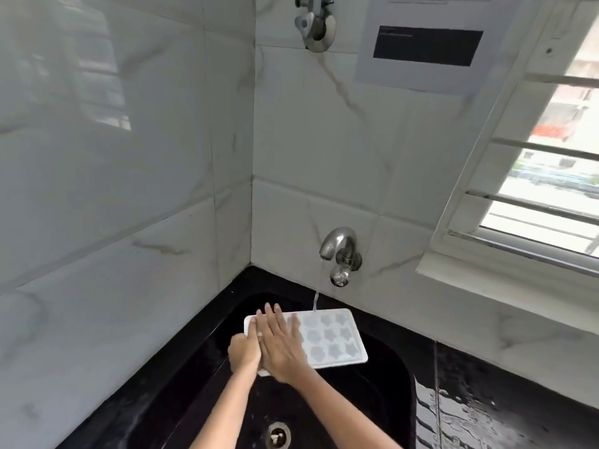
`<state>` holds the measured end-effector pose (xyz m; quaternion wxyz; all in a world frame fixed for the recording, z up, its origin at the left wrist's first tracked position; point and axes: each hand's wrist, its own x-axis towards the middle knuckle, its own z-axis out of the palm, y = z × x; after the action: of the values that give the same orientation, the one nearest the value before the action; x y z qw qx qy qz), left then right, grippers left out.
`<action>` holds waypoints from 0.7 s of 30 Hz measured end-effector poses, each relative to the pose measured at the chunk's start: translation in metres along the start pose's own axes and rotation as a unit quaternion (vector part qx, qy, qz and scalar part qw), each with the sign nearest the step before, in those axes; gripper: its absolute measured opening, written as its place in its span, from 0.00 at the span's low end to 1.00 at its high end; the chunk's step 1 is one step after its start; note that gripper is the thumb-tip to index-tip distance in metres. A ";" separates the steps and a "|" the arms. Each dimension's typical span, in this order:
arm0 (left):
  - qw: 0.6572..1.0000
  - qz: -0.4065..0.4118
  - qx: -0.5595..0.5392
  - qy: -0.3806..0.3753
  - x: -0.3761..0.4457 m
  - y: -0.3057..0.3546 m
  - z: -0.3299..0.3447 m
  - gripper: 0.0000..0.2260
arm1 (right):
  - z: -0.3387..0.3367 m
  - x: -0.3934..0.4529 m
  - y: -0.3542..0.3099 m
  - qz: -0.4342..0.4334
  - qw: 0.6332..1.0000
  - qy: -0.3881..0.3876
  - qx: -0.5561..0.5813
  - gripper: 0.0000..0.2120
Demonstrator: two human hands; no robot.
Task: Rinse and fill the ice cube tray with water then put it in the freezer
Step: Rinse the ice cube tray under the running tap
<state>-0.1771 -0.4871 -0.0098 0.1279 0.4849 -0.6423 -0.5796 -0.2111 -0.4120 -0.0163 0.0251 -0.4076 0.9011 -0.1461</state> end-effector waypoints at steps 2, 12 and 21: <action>0.999 -0.017 -0.038 0.004 0.002 -0.011 -0.007 0.27 | 0.000 -0.006 0.018 -0.006 0.999 0.026 -0.047 0.30; 0.996 0.017 -0.091 0.018 0.020 -0.024 -0.042 0.28 | -0.037 -0.016 0.082 0.282 0.912 0.000 0.297 0.32; 0.904 -0.215 -0.264 -0.259 0.010 -0.015 -0.039 0.45 | -0.063 -0.043 0.101 0.243 0.946 0.114 0.180 0.08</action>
<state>-0.1466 -0.5164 -0.0154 -0.0475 0.3921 -0.3566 -0.8467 -0.2662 -0.3014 0.0117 0.0296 -0.1454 0.9283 -0.3409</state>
